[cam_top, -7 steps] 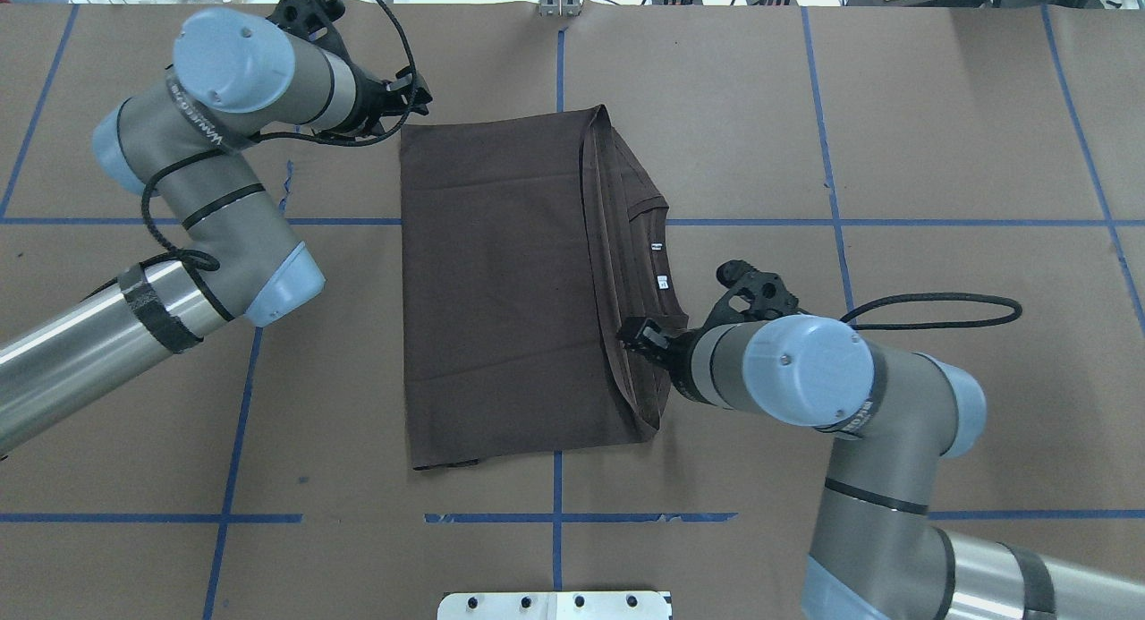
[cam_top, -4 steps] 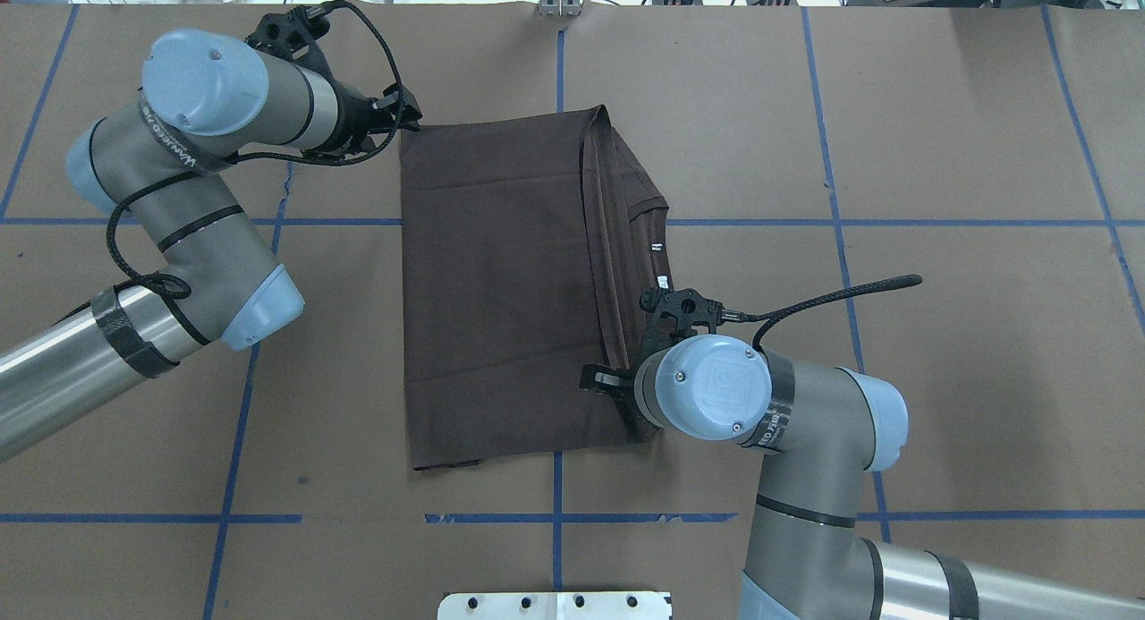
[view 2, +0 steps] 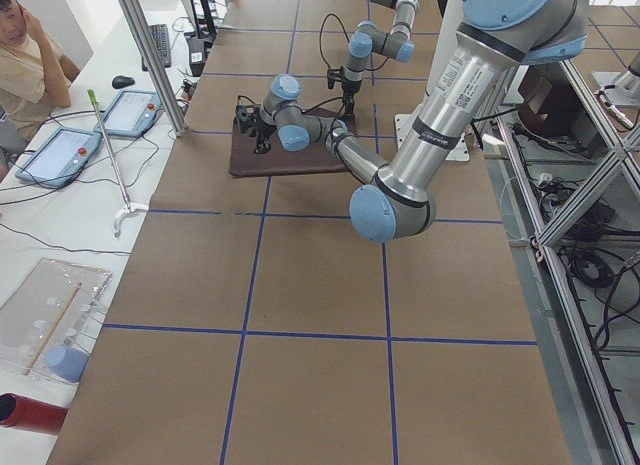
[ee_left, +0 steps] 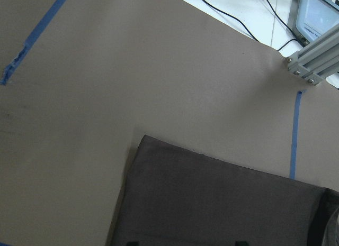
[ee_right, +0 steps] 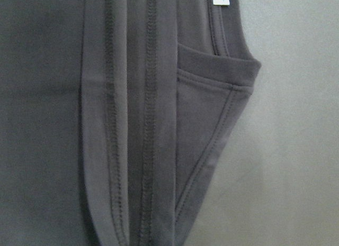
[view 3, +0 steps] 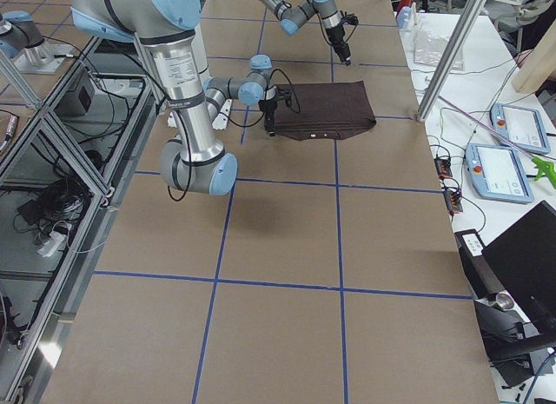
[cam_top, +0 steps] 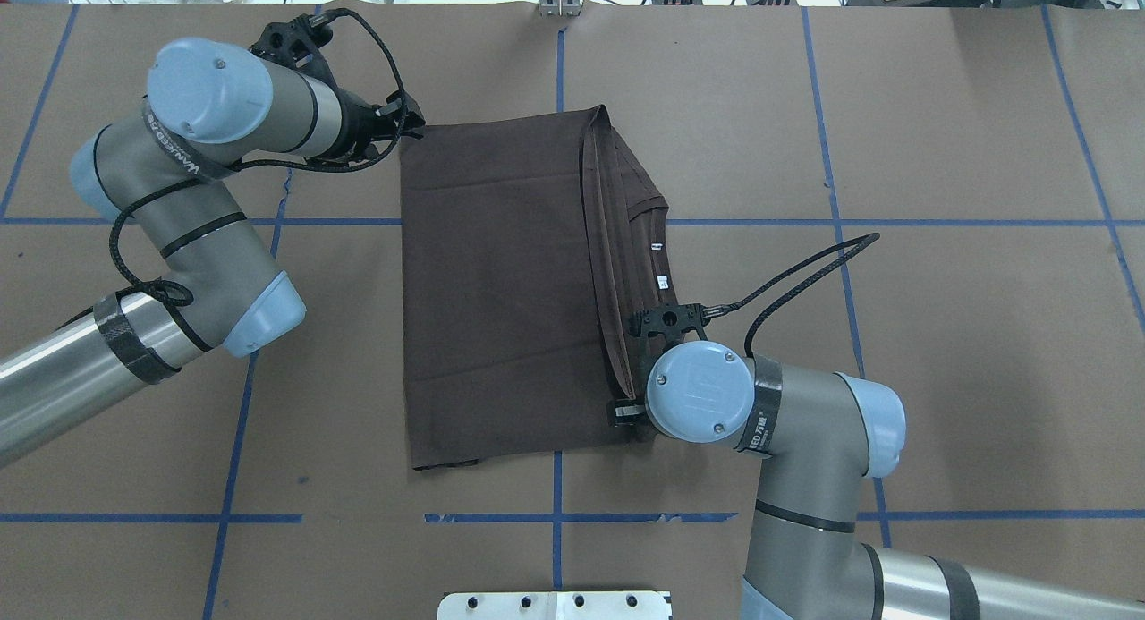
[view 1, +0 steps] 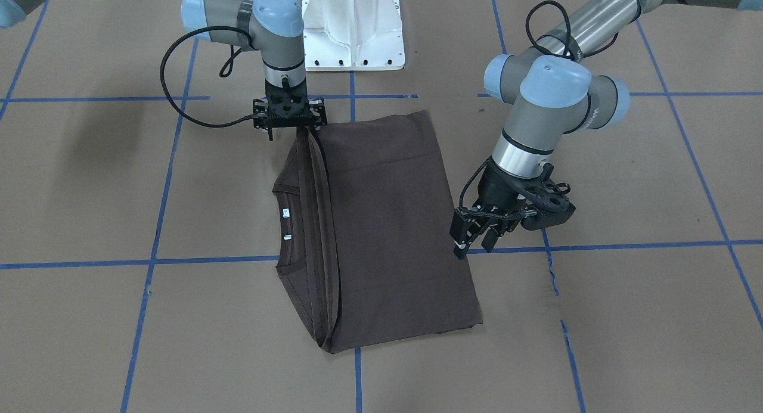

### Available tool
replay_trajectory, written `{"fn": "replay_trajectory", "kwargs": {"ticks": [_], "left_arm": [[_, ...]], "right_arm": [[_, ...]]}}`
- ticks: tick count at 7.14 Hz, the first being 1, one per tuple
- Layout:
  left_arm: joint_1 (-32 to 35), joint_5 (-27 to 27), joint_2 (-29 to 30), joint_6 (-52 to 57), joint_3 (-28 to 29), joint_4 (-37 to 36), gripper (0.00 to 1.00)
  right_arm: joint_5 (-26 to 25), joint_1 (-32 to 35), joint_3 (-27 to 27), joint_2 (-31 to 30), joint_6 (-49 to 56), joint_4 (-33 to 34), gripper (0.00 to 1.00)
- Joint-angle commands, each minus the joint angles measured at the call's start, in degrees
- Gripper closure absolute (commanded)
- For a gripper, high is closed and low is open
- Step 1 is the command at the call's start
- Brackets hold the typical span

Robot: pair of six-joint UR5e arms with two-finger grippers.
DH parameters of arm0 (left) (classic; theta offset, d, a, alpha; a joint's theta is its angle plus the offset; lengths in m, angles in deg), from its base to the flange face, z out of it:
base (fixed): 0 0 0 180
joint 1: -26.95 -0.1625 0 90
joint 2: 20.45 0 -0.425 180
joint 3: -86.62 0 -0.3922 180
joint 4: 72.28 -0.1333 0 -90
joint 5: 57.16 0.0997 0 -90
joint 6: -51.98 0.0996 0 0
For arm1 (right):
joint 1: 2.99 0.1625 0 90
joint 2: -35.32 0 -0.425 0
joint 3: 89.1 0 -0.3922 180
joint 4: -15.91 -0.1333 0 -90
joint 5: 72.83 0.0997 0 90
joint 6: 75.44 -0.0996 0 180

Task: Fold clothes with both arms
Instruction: 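Press the folded edge flat with the right gripper while the left arm withdraws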

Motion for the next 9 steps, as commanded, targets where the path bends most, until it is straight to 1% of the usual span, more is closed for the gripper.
{"fn": "replay_trajectory", "kwargs": {"ticks": [1,2,3,4,5,6,7,8,9], "left_arm": [[-0.1,0.0,0.0,-0.9,-0.4,0.0,0.32],[-0.1,0.0,0.0,-1.3,-1.3,-0.1,0.32],[-0.1,0.0,0.0,-1.3,-1.7,-1.2,0.32],[0.0,-0.1,0.0,-1.3,-2.9,-1.2,0.32],[0.0,-0.1,-0.2,-1.3,-5.0,-1.4,0.31],[0.0,0.3,-0.4,-1.2,-6.4,-1.2,0.00],[0.0,0.4,-1.0,-0.4,-9.7,-1.3,0.00],[0.2,3.4,-1.3,1.0,-10.0,-1.3,0.00],[0.6,11.1,-1.7,6.0,-11.6,-1.0,0.00]], "right_arm": [[1.3,2.3,2.9,-6.4,4.7,-0.3,0.00],[1.3,2.4,4.2,-11.1,4.6,-3.7,0.00],[1.9,3.0,6.9,-11.8,3.7,-5.7,0.00],[3.5,4.1,6.6,-8.2,1.6,-5.7,0.00],[3.6,4.8,6.6,-7.0,-2.2,-6.1,0.00],[3.6,5.2,6.7,-6.8,-3.1,-6.3,0.00],[3.6,5.8,6.7,-6.8,-3.2,-6.4,0.00],[3.6,5.9,6.8,-6.6,-4.7,-6.4,0.00],[3.5,6.2,7.5,-6.6,-6.0,-6.4,0.00]]}}
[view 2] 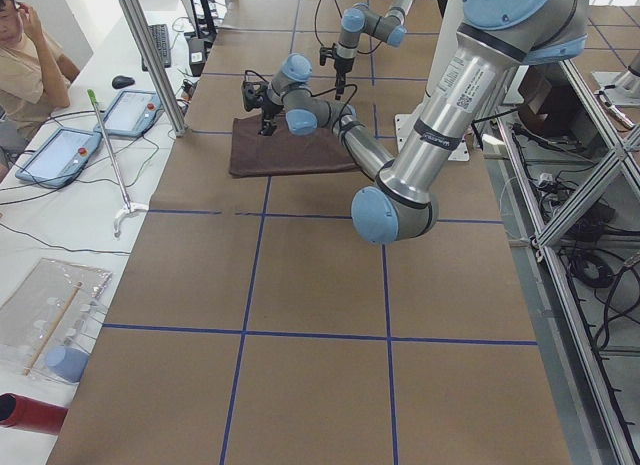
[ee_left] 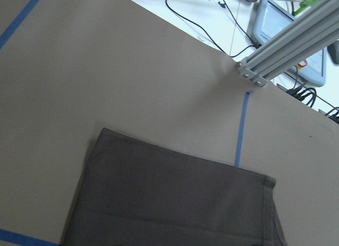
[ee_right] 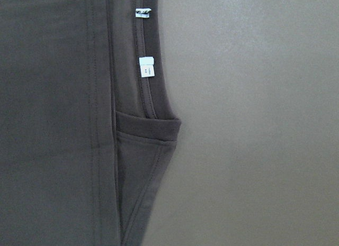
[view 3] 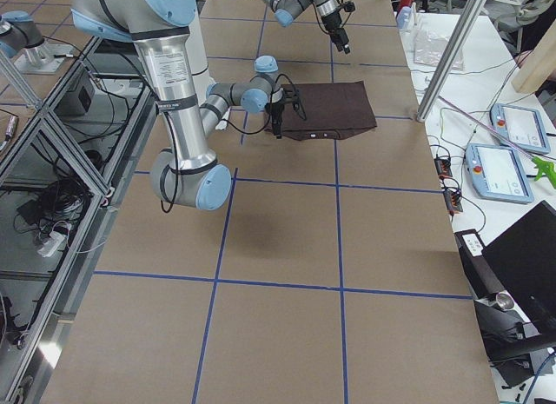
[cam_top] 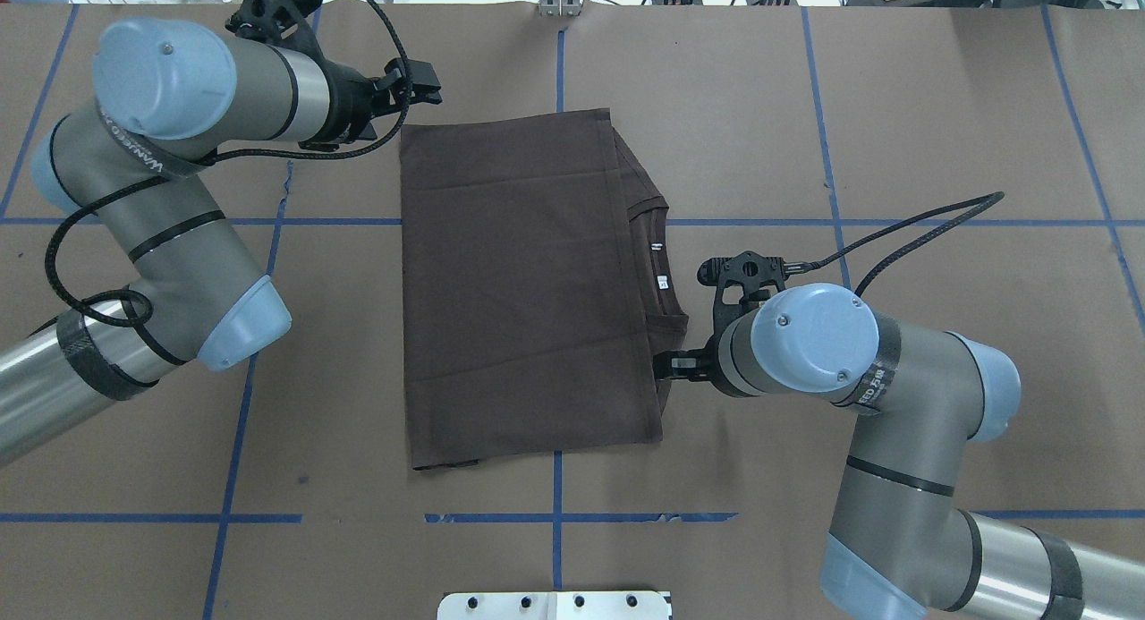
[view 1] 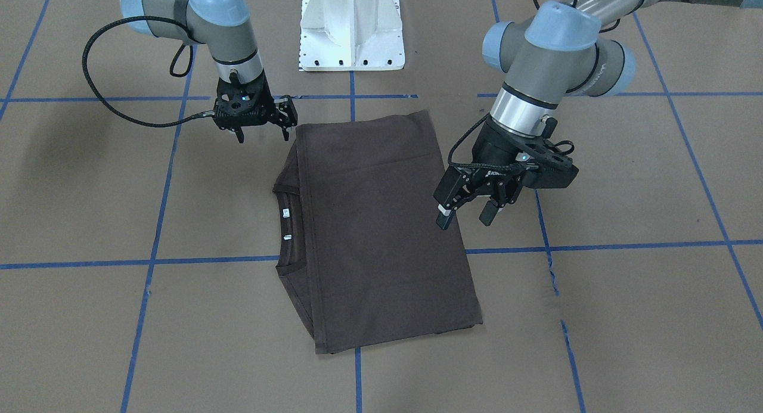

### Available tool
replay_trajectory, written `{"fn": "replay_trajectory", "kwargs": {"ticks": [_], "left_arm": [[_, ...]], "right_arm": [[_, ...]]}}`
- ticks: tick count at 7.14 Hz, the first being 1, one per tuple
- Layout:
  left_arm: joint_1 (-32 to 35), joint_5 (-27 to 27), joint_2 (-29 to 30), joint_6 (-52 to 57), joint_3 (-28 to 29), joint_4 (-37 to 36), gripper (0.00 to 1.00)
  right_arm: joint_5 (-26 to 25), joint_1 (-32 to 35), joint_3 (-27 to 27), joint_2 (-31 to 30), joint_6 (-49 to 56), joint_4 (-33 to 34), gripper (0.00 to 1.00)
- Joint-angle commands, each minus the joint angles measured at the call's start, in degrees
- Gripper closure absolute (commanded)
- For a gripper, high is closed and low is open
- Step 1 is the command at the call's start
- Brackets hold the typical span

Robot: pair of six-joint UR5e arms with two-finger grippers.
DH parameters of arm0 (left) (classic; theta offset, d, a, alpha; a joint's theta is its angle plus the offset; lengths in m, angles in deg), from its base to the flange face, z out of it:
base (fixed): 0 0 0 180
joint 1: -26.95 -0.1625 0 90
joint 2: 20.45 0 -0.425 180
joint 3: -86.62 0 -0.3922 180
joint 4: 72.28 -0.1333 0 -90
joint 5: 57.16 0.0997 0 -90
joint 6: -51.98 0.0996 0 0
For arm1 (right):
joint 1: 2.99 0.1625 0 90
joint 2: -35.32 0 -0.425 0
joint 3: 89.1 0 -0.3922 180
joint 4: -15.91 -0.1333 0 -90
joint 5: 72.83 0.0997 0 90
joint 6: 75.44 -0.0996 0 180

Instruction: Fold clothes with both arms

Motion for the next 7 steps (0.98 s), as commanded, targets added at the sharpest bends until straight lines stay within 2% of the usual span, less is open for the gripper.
{"fn": "replay_trajectory", "kwargs": {"ticks": [1,3,6,7], "left_arm": [[0.8,11.9,-0.5,9.5,-3.3,0.3,0.00],[6.2,13.7,-0.4,14.2,-3.6,0.5,0.00],[7.2,13.5,-1.6,13.9,-5.0,0.8,0.00],[8.3,11.2,-1.8,14.3,-5.0,1.1,0.00]], "right_arm": [[-0.1,1.4,0.3,0.1,-1.5,0.0,0.00],[-0.2,2.5,-1.1,6.8,-2.9,0.1,0.00],[-0.4,2.3,-1.4,7.3,-6.5,-0.1,0.00],[-0.5,1.6,-3.1,9.0,-10.6,-0.3,0.00]]}}
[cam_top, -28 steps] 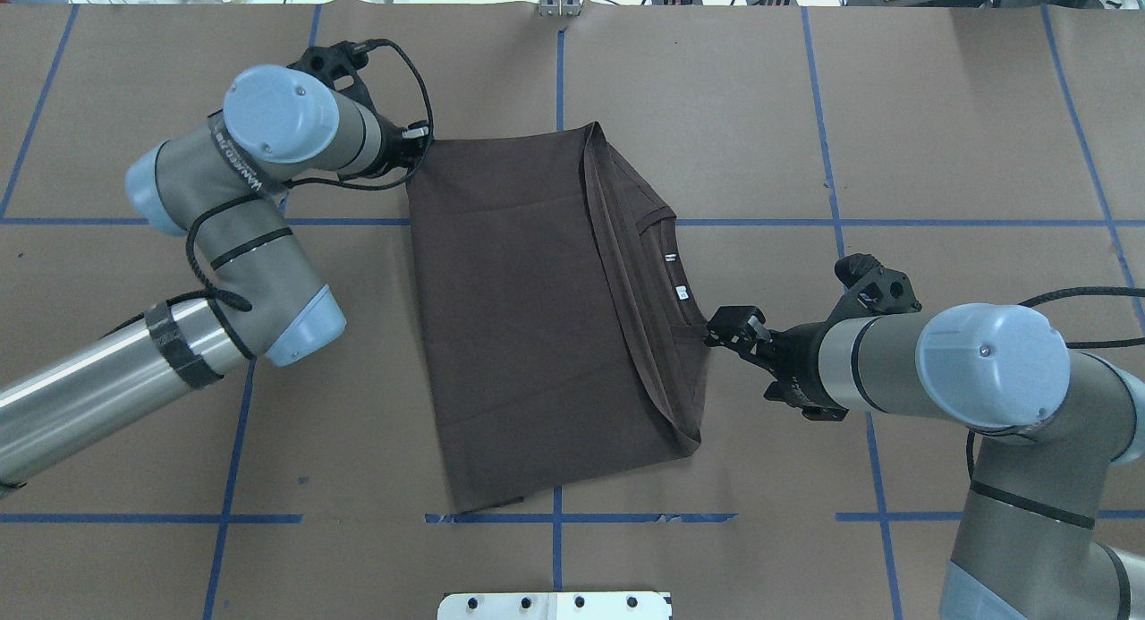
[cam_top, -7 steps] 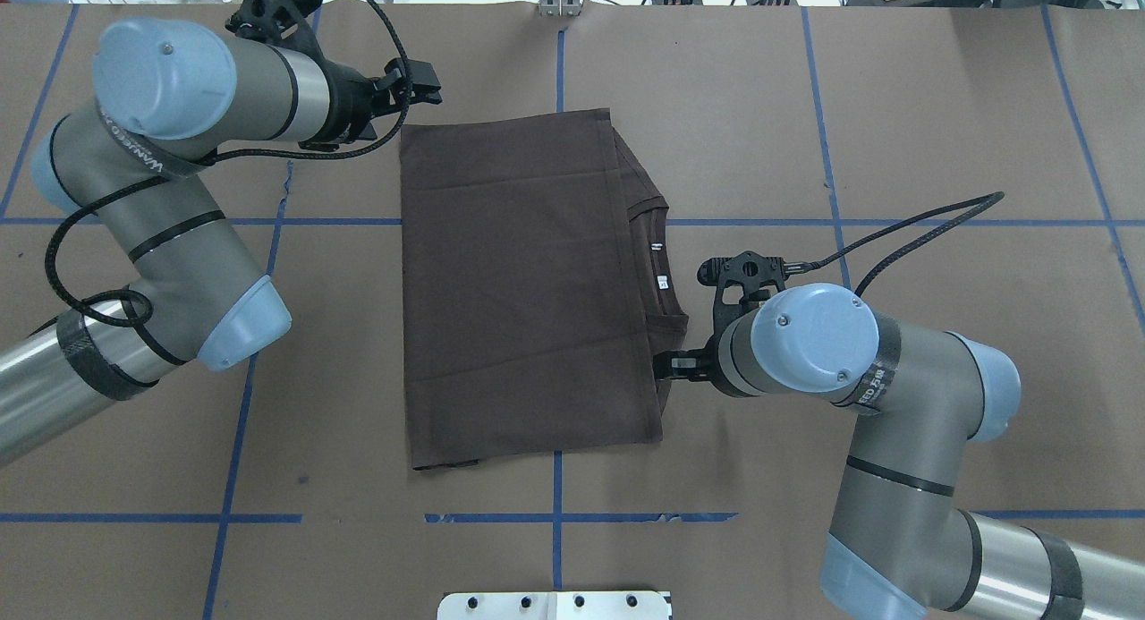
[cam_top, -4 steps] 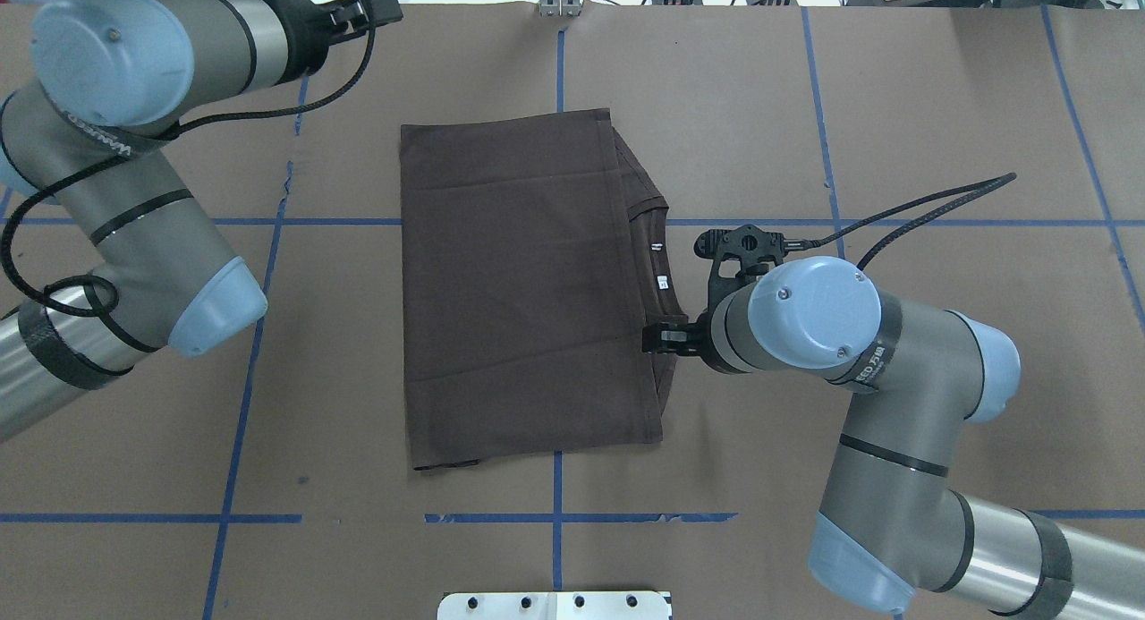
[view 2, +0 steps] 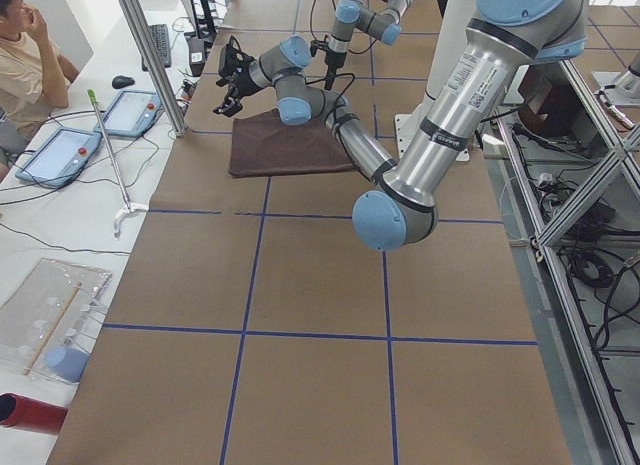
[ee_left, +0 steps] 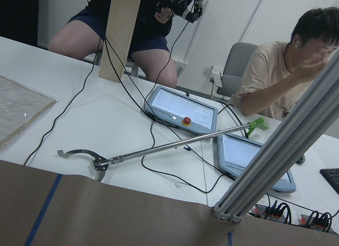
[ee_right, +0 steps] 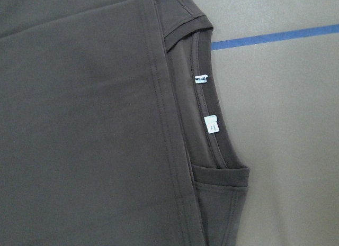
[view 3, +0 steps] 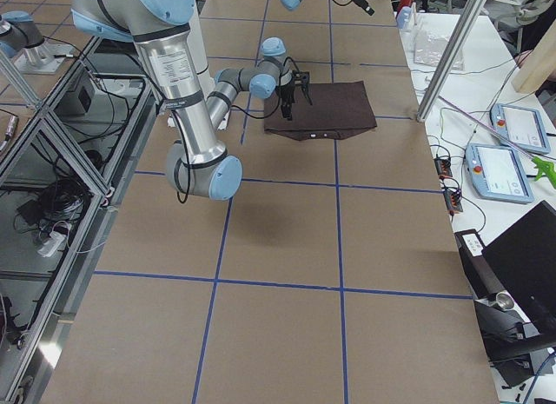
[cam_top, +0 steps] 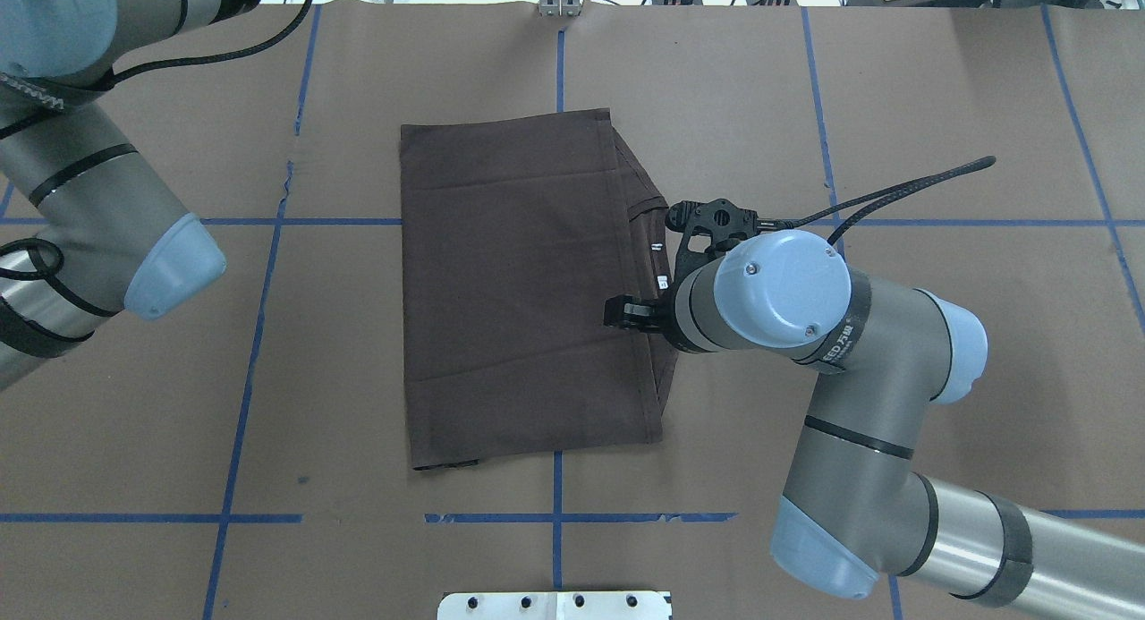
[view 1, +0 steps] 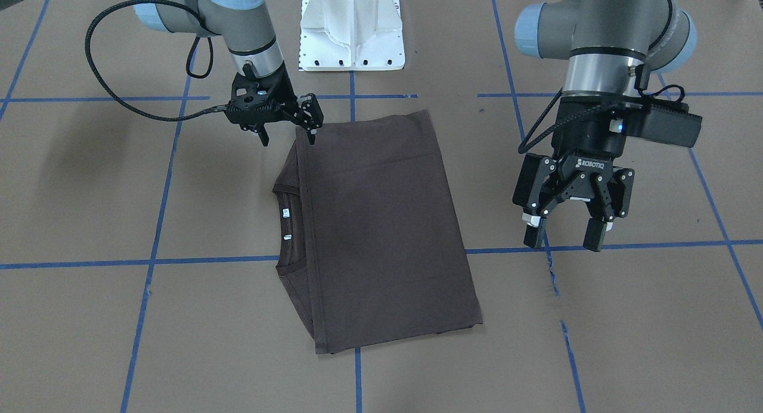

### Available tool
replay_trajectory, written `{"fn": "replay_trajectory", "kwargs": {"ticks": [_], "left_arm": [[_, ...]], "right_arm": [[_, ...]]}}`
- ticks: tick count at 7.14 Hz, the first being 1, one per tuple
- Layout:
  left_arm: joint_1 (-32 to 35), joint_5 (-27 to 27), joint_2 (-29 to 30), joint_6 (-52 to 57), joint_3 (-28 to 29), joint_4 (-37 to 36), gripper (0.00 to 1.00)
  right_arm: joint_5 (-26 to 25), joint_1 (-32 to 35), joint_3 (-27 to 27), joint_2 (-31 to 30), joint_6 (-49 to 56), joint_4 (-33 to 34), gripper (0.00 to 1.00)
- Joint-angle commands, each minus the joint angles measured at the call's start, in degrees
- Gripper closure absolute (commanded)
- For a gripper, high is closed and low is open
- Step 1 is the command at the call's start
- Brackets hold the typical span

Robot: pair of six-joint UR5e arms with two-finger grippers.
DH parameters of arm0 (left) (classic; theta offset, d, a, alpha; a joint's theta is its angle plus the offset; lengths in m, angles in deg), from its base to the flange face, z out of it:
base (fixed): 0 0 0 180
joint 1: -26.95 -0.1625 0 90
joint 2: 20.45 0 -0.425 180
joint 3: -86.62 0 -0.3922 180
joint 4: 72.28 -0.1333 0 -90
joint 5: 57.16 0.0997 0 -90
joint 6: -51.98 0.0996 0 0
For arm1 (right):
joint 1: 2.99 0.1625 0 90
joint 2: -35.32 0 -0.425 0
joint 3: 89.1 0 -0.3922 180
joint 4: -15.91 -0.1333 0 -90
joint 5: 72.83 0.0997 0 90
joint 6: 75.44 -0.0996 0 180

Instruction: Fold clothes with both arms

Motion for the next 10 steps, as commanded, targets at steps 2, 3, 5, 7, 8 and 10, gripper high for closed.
{"fn": "replay_trajectory", "kwargs": {"ticks": [2,3,5,7,8,10], "left_arm": [[1.2,-2.6,-1.7,0.1,-3.4,0.2,0.00],[1.2,-2.7,-2.2,0.2,-4.4,0.2,0.00],[0.9,-7.5,-4.6,0.1,-3.2,0.9,0.00],[0.8,-11.5,-6.1,-0.1,1.4,1.1,0.00],[0.5,-13.1,-6.0,-0.1,2.9,1.3,0.00],[-0.3,-19.8,-6.0,-2.3,2.9,1.1,0.00]], "right_arm": [[-1.4,-1.6,-2.1,2.3,-7.1,-0.1,0.00],[-1.9,-1.8,-3.0,2.3,-7.5,-0.4,0.00],[-4.3,-4.2,-4.6,1.6,-13.8,-6.1,0.00],[-10.0,-8.3,-4.5,1.4,-22.0,-5.9,0.00],[-11.9,-8.8,-4.4,1.1,-26.1,-5.7,0.00],[-12.9,-10.8,-4.0,-1.2,-36.9,-5.5,0.04]]}}
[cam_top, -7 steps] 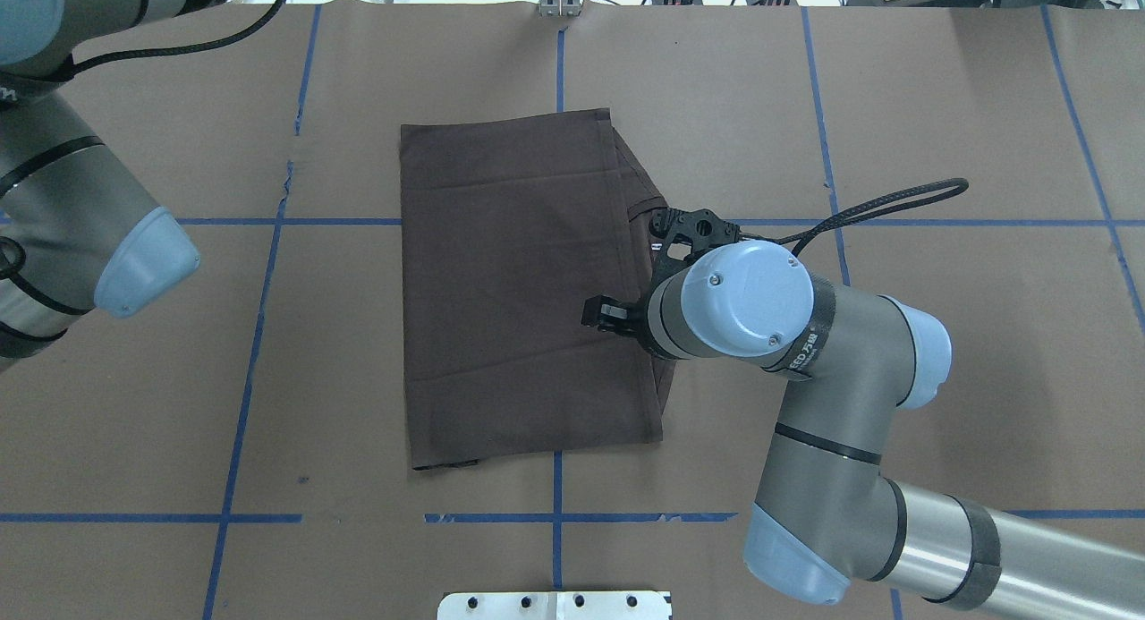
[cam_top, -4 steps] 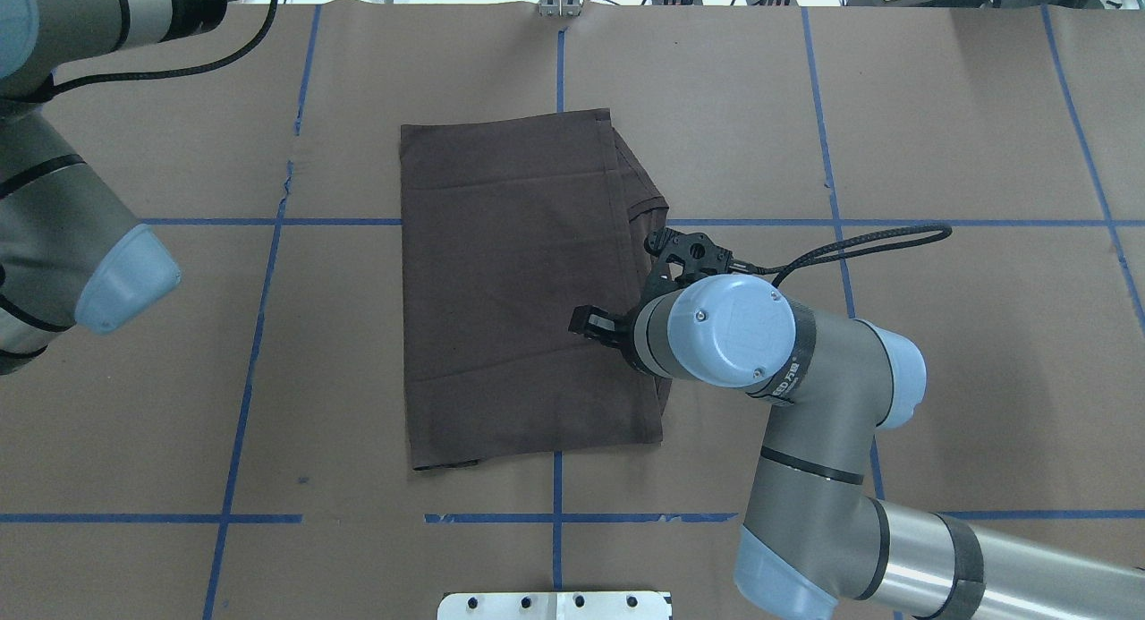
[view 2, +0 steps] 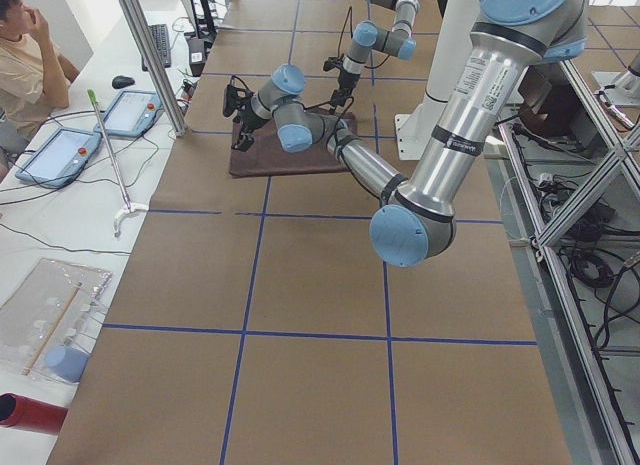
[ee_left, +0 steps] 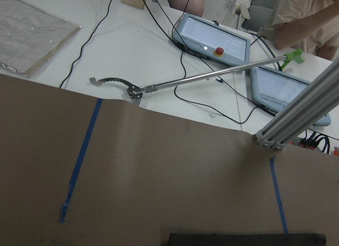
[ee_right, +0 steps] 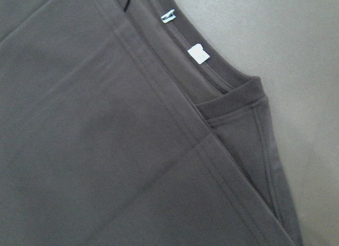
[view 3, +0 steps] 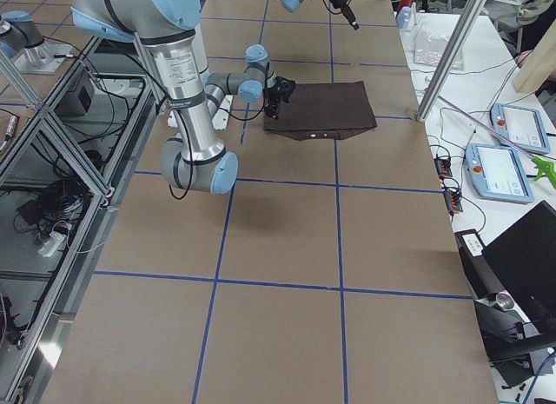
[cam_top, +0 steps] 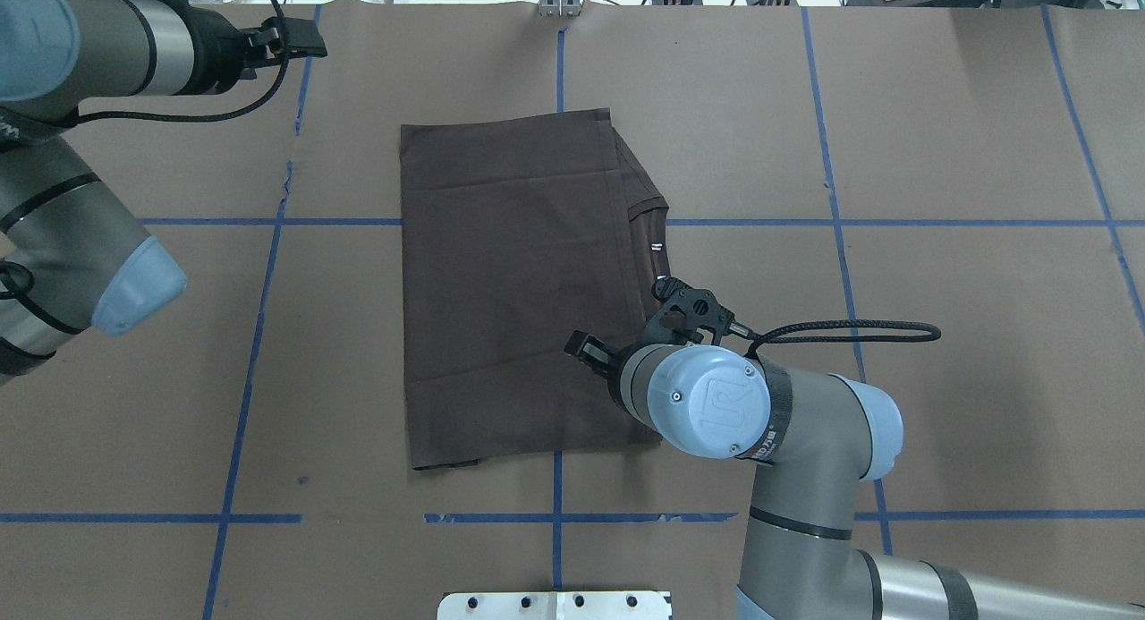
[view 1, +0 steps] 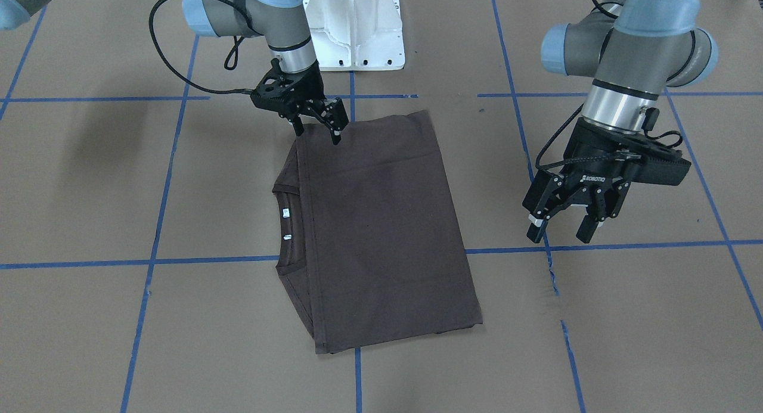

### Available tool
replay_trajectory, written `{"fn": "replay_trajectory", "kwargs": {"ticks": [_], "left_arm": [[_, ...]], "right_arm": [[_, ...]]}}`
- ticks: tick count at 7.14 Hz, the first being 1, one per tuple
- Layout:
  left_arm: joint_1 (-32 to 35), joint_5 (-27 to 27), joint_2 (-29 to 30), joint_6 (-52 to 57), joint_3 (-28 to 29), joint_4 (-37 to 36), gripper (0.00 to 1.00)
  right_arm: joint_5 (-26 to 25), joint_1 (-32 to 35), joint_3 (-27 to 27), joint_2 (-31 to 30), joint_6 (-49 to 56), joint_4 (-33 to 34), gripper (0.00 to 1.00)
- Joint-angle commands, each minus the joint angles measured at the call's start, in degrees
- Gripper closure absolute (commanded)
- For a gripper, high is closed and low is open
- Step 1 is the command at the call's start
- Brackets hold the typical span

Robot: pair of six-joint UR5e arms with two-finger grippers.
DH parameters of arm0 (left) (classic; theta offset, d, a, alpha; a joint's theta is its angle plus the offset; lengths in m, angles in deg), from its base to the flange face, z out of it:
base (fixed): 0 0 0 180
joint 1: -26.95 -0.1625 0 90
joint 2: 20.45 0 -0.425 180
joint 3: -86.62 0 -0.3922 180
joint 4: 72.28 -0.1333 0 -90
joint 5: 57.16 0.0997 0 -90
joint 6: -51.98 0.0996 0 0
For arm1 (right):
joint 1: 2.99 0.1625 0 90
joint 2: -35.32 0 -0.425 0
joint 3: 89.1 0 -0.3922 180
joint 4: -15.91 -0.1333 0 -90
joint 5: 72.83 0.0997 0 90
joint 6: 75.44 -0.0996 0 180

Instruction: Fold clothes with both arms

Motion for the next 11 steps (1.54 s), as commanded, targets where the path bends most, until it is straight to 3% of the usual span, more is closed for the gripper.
{"fn": "replay_trajectory", "kwargs": {"ticks": [1,5,7,10,11], "left_arm": [[-1.4,-3.2,-0.1,-1.9,0.1,-0.2,0.00],[-2.6,-3.1,-0.2,-4.5,-0.6,-0.2,0.00],[-2.6,-2.8,-0.7,-4.4,-0.7,-0.2,0.00],[-2.5,-2.7,-0.7,-4.4,-0.8,-0.2,0.00],[-2.5,-2.7,-0.8,-4.4,-0.8,-0.3,0.00]], "right_arm": [[-1.9,-3.3,-0.4,-2.1,-7.3,0.2,0.08],[-1.6,-3.5,-1.0,-1.5,-7.9,3.1,0.11],[-1.5,-3.5,-1.4,-1.3,-7.8,3.1,0.18],[-1.5,-3.0,-3.2,-0.8,-7.1,3.1,0.18],[-1.3,-3.0,-3.2,-0.4,-7.3,3.1,0.42]]}}
